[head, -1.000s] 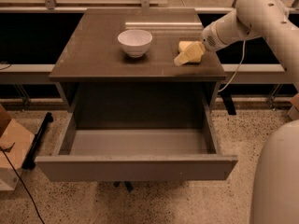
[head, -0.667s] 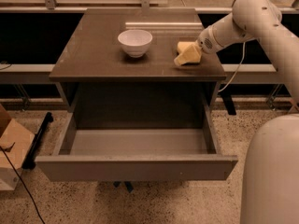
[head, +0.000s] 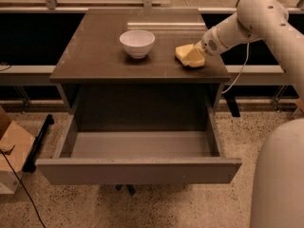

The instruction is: Place sponge into top drawer

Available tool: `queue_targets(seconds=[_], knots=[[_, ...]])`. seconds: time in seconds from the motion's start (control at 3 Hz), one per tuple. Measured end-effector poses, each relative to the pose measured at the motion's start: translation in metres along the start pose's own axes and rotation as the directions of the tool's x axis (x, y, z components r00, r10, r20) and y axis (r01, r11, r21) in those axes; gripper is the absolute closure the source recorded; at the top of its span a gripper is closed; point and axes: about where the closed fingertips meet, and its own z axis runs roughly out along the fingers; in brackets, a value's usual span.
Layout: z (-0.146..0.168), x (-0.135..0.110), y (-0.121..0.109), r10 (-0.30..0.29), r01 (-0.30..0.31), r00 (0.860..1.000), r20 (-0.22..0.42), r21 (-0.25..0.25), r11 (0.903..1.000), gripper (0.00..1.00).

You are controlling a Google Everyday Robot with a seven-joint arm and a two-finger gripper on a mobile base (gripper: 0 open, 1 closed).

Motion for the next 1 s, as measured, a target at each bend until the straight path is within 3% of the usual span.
queue_targets(seconds=[0.33,0.67,1.0], knots=[[-0.02,-0.009,0.02,-0.072,0.072,0.997,-0.005,-0.008,0.9973,1.0],[-0.06,-0.014,0.052,-0.157,0.157,0.988,-0.001,0.008,0.9876,1.0],[-0.091,-0.011,0.108,-0.229,0.228,0.973,-0.028,-0.016,0.9735,1.0]])
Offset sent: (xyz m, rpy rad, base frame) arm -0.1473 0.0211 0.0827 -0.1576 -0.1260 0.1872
